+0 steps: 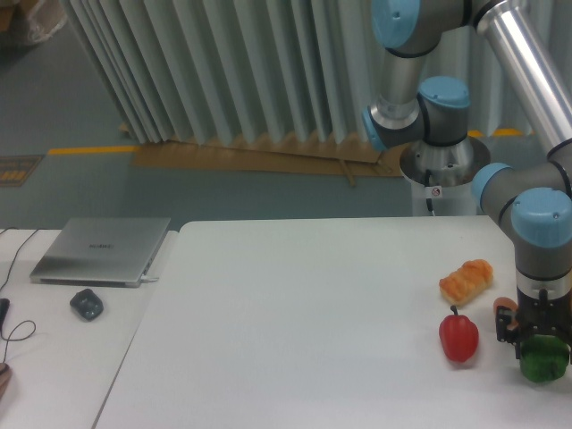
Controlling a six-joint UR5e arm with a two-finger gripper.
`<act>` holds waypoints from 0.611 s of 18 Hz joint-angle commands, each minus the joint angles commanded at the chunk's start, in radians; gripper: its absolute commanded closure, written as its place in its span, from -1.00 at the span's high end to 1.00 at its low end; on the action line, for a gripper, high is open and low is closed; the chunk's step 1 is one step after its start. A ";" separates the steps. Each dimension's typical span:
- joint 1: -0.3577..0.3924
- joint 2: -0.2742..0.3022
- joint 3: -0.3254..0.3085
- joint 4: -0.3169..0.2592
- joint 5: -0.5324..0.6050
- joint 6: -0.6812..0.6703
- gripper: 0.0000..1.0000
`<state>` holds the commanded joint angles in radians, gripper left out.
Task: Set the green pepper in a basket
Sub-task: 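Lower the gripper around the green pepper and close on it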
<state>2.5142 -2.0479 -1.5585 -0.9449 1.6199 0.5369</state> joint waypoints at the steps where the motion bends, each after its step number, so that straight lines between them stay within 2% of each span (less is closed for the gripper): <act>1: 0.000 0.003 0.000 -0.002 -0.002 0.003 0.06; 11: 0.005 0.026 -0.006 -0.002 -0.011 0.055 0.04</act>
<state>2.5188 -2.0218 -1.5646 -0.9465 1.6092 0.5921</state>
